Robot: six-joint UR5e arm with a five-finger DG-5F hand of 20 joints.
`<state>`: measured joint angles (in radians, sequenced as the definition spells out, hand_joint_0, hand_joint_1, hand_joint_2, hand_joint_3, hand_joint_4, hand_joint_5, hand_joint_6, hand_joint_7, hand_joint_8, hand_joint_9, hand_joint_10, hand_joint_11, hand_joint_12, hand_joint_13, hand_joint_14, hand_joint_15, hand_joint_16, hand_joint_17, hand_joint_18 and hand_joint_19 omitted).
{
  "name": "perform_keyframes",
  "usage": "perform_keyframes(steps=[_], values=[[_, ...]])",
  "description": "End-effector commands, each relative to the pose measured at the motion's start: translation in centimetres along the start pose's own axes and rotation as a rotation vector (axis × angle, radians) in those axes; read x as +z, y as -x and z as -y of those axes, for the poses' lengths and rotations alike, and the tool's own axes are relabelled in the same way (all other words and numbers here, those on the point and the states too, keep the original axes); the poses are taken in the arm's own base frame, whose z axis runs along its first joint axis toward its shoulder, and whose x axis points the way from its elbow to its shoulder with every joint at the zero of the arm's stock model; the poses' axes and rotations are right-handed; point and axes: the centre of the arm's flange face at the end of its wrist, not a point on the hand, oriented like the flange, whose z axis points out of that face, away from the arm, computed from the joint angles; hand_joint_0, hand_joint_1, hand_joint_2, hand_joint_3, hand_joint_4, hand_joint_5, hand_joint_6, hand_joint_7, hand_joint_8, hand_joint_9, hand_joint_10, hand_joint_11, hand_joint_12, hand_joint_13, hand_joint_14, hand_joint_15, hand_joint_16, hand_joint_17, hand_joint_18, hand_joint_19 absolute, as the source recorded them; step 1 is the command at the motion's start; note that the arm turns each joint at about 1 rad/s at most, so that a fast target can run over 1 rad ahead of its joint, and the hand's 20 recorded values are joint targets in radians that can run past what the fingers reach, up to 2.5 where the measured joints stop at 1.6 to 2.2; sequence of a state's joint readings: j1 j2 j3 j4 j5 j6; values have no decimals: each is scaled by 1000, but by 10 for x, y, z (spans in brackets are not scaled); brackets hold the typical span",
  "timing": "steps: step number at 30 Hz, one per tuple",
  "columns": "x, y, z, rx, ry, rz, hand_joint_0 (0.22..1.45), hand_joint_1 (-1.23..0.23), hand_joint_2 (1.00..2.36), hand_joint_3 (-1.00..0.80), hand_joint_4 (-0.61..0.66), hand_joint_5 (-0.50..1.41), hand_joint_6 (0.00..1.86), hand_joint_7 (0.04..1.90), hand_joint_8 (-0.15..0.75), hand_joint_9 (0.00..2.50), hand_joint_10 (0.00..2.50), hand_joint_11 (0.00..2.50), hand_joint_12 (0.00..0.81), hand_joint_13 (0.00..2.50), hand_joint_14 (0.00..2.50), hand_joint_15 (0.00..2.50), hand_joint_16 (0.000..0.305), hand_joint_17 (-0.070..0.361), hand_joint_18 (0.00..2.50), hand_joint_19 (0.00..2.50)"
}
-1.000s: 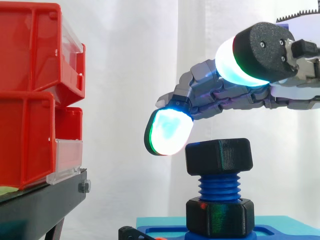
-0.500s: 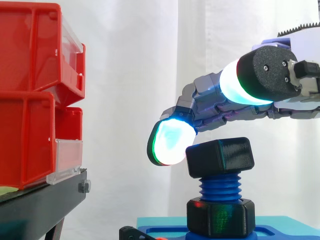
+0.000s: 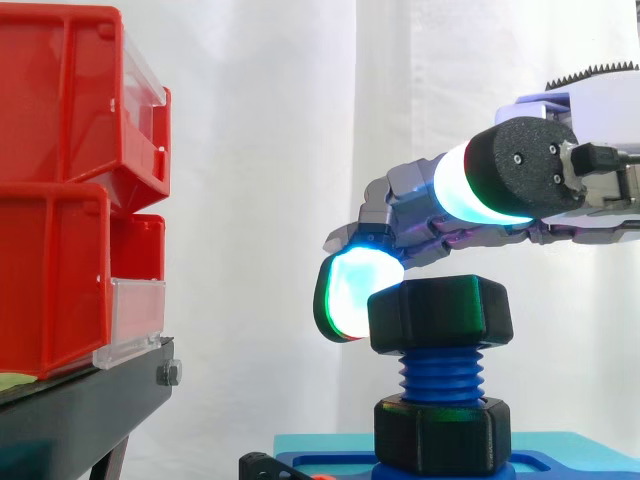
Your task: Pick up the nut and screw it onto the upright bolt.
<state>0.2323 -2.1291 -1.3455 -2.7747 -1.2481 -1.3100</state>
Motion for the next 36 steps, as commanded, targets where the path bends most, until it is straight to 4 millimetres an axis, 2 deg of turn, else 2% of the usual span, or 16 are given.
perform_keyframes(steps=[1, 4, 9, 15, 20, 26, 31, 36], values=[[0, 1, 4, -1, -2, -1, 467, -206, 1000, -500, 250, -144, 500, 1325, 283, 223, 0, 0, 376, 93, 0, 0, 55, 124, 0, 0], [0, 3, 10, -2, 2, -4, 470, -251, 1000, -500, 250, -129, 509, 1340, 293, 307, 0, 0, 370, 166, 0, 0, 53, 120, 0, 0], [1, 5, 15, 0, 8, -4, 480, -304, 1000, -500, 256, -110, 587, 1216, 300, 474, 0, 0, 351, 283, 0, 0, 48, 109, 0, 0], [2, 6, 16, 1, 9, -1, 495, -340, 1000, -500, 247, -45, 647, 1116, 305, 711, 0, 0, 315, 451, 0, 0, 39, 88, 150, 0], [2, 7, 17, 0, 7, -2, 500, -337, 1000, -500, 208, -10, 650, 1134, 304, 871, 0, 0, 291, 546, 0, 0, 34, 77, 256, 0], [7, 19, 16, 2, 13, 7, 506, -334, 1000, -500, 152, 19, 627, 1157, 294, 1012, 1, 0, 270, 637, 0, 0, 30, 68, 357, 0], [7, 21, 18, 1, 17, -3, 511, -343, 1000, -500, 99, 39, 622, 1175, 278, 1141, 0, 0, 239, 717, 0, 0, 26, 59, 452, 0], [8, 26, 18, 0, 23, 2, 515, -352, 1000, -500, 64, 52, 614, 1197, 231, 1257, 0, 0, 216, 798, 0, 0, 24, 53, 540, 0]])
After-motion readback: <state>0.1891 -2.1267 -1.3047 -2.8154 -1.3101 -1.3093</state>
